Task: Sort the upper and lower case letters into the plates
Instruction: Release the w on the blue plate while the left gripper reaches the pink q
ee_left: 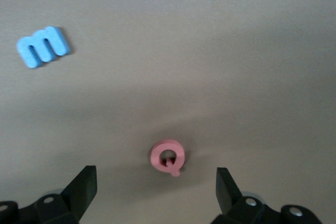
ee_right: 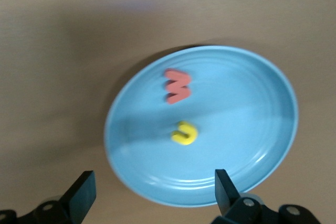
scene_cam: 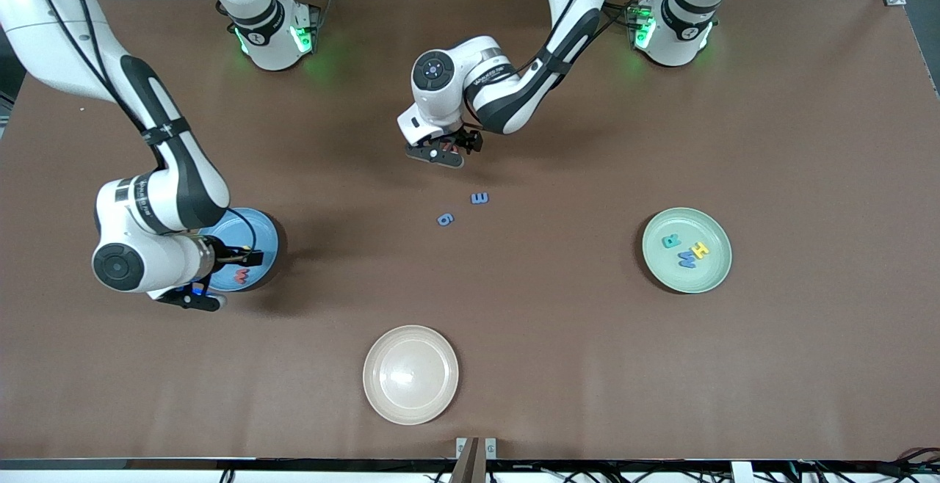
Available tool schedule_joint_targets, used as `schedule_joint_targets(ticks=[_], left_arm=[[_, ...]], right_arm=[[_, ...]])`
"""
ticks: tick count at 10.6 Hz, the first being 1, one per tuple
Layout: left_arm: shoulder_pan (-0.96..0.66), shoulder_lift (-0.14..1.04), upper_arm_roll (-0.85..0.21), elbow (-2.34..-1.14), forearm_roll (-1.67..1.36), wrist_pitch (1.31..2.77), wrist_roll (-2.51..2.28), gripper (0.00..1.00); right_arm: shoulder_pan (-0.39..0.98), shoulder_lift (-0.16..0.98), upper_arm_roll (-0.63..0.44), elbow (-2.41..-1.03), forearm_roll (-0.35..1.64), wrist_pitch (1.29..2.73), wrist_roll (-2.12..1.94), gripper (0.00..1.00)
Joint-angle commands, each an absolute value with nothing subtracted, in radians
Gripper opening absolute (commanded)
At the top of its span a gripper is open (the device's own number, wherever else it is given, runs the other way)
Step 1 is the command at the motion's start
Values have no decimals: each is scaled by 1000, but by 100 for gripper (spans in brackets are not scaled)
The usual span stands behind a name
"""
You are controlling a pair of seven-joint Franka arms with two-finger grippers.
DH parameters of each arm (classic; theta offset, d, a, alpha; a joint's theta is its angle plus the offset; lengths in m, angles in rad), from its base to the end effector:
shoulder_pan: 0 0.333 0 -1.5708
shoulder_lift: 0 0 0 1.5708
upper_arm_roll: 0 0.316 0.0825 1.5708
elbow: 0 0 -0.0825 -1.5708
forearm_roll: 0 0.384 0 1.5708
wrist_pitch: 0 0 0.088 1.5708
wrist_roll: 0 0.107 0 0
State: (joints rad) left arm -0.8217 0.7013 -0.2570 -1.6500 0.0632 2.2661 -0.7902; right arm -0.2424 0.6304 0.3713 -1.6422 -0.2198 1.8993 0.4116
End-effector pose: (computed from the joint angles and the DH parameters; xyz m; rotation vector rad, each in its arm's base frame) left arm 0.3390 -0.5882 0.2081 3.0834 -0.4305 -0.2068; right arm 0.6453 0.0434 0.2444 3.0287 -0.3143 -0.4916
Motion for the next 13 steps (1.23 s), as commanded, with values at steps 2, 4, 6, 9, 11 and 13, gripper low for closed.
schedule_joint_targets(ticks=[2, 4, 6, 9, 11, 13], left_arm=[[-845, 730, -247, -1664, 146, 2325, -880, 97], [-850, 732, -247, -1698, 167, 2365, -894, 94], [-851, 733, -247, -1700, 170, 2378, -896, 87], [-857, 732, -247, -1713, 170, 2395, -896, 81], [-857, 733, -245, -1716, 178, 2408, -896, 78], [-857, 733, -247, -1721, 178, 2413, -896, 73]], right_arm=[[-111, 604, 339, -1620, -79, 1910, 540, 100], [-50, 609, 345, -1603, -66, 1913, 666, 100], [-21, 626, 345, -1572, -60, 1914, 725, 100], [-41, 624, 337, -1543, 58, 1904, 727, 100], [-40, 617, 336, -1543, 41, 1910, 724, 100], [-32, 615, 334, -1533, 28, 1913, 726, 100]])
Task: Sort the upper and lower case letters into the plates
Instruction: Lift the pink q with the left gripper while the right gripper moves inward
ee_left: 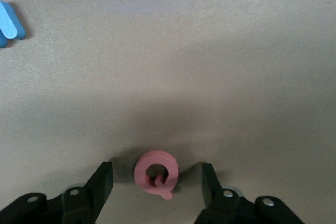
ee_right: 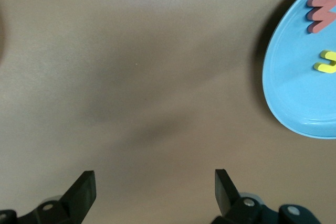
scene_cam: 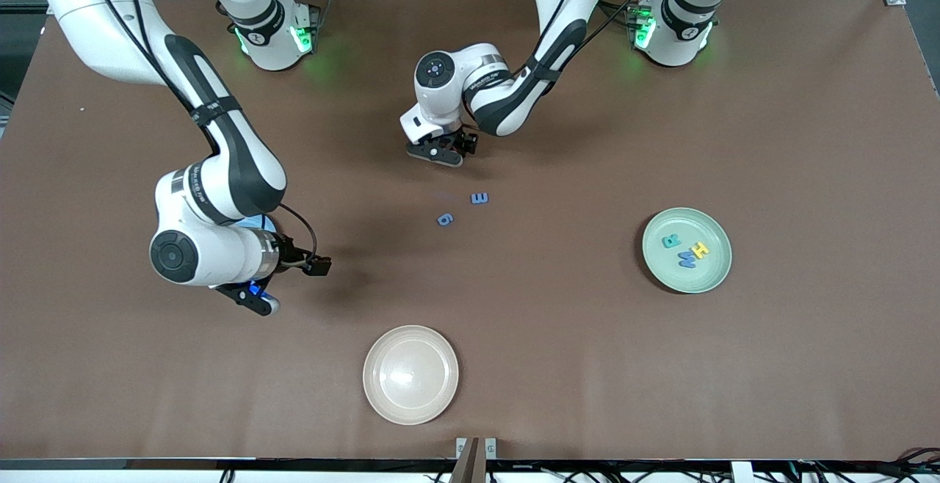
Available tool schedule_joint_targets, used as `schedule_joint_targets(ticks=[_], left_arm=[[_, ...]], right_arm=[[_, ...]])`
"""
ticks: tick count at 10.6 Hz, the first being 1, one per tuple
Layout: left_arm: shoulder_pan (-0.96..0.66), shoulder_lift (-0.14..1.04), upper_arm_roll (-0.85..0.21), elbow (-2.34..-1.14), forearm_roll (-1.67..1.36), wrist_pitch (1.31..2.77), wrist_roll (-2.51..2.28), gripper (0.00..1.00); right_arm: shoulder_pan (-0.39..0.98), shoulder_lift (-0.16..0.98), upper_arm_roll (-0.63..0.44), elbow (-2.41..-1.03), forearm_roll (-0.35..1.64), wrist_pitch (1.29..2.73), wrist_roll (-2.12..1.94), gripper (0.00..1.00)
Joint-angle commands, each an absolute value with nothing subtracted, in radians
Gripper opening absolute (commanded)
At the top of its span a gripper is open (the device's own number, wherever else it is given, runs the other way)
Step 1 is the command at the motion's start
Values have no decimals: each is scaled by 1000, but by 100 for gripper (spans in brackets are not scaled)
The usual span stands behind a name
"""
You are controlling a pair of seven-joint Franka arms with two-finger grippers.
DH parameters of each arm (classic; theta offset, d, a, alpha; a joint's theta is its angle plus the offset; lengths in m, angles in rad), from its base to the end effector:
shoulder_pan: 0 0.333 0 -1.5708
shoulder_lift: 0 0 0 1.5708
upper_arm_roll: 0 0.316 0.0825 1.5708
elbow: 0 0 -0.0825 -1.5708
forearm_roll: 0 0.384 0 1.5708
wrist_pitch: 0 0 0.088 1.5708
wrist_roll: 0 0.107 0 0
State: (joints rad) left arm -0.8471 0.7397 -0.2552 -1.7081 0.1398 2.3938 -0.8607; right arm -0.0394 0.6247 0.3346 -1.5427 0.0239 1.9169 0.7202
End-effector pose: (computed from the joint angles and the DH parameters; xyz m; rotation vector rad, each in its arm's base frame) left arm 0.3163 -0.5889 0.1699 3.0857 -0.4410 -0.1243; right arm 0.6548 0.1681 0.2874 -2.9369 0.7087 0.4528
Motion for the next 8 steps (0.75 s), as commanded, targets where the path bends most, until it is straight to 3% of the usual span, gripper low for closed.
schedule_joint_targets(ticks=[1, 3, 4, 6, 8], left_arm=[[-857, 733, -247, -1721, 181, 2414, -896, 70], [-856, 733, -247, -1721, 184, 2427, -896, 57], [-856, 733, -245, -1721, 183, 2427, -896, 41], [-851, 730, -245, -1721, 184, 2427, -907, 0], [-844, 709, -245, -1723, 184, 2411, -916, 0]], right_arm=[[-35, 615, 334, -1531, 28, 1913, 726, 100], [-38, 612, 331, -1519, 25, 1910, 715, 100], [-38, 614, 319, -1500, -6, 1907, 715, 100], [-40, 612, 316, -1491, -6, 1901, 724, 100], [-43, 615, 318, -1491, 5, 1904, 729, 100]])
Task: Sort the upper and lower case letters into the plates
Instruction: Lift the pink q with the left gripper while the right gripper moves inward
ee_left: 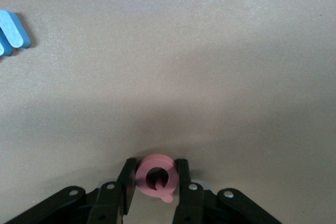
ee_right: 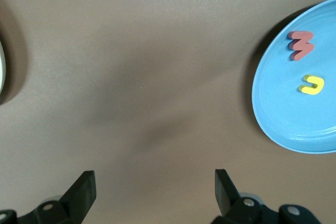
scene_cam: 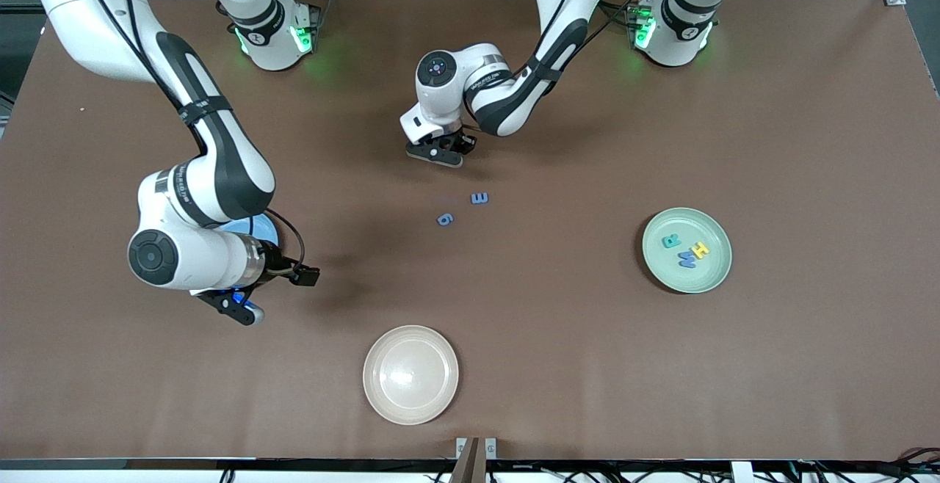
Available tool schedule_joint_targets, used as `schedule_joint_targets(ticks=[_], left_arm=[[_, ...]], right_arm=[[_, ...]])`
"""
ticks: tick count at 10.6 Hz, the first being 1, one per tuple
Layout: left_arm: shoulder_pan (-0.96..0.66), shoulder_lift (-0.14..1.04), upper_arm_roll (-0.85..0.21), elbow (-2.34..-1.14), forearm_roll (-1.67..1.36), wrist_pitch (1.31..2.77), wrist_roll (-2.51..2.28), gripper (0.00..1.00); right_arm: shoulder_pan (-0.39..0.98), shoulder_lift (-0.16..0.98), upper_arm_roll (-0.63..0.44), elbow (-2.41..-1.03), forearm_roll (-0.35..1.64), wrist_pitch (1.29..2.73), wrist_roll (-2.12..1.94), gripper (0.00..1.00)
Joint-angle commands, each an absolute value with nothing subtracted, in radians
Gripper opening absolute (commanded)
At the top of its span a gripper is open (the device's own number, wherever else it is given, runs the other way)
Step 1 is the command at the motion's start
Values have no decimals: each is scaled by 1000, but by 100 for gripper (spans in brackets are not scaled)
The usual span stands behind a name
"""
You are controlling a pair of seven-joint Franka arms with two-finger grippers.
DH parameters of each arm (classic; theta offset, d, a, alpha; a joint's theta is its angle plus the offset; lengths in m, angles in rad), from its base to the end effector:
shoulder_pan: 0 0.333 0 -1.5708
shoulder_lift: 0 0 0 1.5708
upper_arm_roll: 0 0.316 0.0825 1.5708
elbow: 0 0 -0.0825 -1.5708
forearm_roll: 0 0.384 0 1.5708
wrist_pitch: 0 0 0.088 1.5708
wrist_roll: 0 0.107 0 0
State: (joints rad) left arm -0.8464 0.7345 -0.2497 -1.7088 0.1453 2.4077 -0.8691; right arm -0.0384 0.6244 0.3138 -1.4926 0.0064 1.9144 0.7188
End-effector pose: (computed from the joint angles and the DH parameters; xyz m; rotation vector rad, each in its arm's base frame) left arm 0.3207 -0.5887 0.1737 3.0790 -0.4253 -0.0983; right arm 0.6705 0.1548 0.3064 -2.9441 0.7300 0.3720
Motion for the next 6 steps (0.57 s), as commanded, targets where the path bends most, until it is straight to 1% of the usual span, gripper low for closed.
schedule_joint_targets(ticks=[1, 3, 4, 6], left_arm=[[-833, 665, -244, -1721, 184, 2363, -925, 0], [-764, 539, -247, -1720, 184, 2251, -939, 0], [-735, 491, -248, -1718, 183, 2199, -940, 0], [-648, 416, -249, -1717, 184, 2120, -910, 0]], right_arm=[[-40, 615, 318, -1491, 6, 1907, 729, 100], [-22, 615, 321, -1491, 8, 1913, 773, 100], [-9, 620, 322, -1490, 8, 1914, 866, 100], [38, 623, 324, -1489, 14, 1972, 1032, 100]])
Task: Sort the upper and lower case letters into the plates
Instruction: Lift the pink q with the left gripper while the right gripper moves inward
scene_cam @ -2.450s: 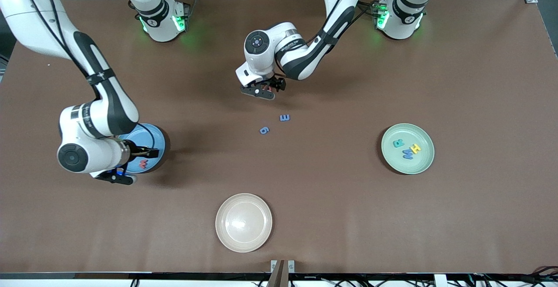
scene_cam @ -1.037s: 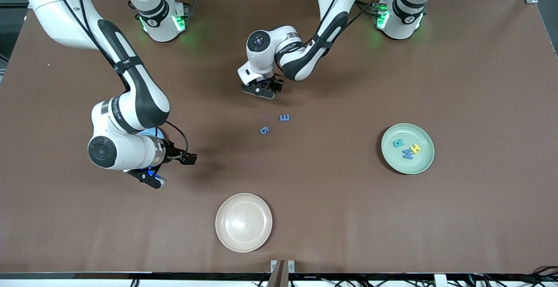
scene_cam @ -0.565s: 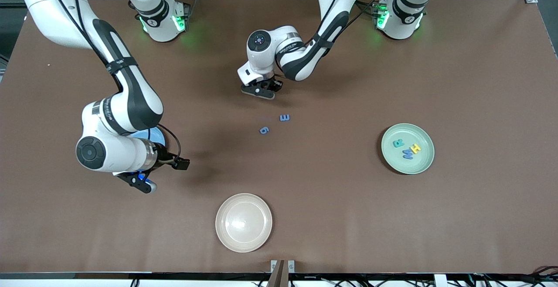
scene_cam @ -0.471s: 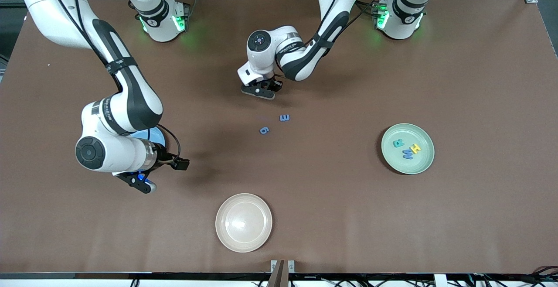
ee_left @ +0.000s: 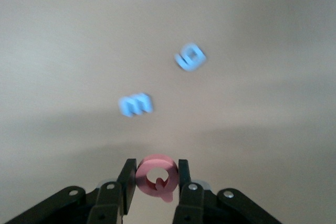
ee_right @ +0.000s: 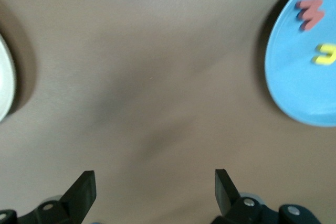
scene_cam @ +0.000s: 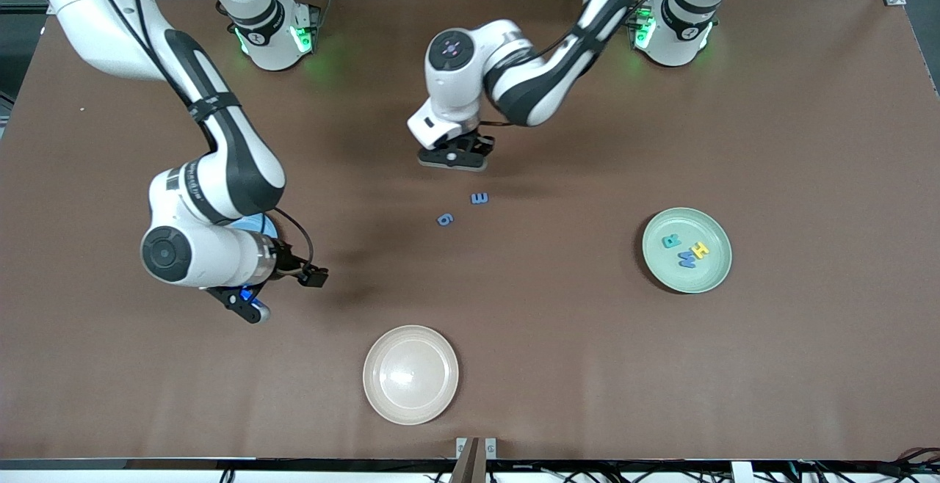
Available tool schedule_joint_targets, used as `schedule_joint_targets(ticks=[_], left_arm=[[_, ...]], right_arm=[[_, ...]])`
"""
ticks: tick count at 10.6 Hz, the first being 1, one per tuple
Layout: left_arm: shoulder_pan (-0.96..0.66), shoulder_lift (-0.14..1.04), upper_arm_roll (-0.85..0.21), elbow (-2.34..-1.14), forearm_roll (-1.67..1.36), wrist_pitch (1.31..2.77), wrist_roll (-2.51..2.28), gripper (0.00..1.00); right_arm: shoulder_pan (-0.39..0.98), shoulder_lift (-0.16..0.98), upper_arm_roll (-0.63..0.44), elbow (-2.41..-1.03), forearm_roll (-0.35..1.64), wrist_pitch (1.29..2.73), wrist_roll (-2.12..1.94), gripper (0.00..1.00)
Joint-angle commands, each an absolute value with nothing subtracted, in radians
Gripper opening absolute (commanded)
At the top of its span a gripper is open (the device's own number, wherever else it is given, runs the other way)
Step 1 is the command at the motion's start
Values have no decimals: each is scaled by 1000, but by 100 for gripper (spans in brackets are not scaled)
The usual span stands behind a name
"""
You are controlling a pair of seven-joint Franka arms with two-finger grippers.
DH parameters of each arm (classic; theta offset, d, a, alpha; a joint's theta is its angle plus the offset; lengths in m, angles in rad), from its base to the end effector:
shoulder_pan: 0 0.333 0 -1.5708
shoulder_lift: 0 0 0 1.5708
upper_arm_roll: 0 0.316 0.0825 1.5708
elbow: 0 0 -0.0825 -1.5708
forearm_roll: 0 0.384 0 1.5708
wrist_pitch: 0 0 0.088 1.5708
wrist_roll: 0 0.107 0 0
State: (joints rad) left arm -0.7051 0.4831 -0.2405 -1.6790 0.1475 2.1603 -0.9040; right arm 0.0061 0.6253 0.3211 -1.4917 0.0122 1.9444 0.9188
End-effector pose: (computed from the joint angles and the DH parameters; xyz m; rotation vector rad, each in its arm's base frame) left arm 0.4125 -0.5315 0.3295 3.1338 -0.1499 0.0291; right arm 0.6656 0.1894 0.3091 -2.8864 0.9578 0.3555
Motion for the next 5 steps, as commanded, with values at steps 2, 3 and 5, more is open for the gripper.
schedule_joint_targets(ticks=[2, 3, 5], left_arm=[[-544, 367, -250, -1713, 183, 2031, -817, 0], [-482, 348, -252, -1713, 170, 2001, -780, 0], [-363, 334, -256, -1715, 163, 1965, -691, 0]], right_arm=[[95, 635, 324, -1489, 15, 1982, 1161, 100], [130, 649, 325, -1489, 14, 2011, 1246, 100], [201, 658, 325, -1489, 12, 2060, 1420, 100]])
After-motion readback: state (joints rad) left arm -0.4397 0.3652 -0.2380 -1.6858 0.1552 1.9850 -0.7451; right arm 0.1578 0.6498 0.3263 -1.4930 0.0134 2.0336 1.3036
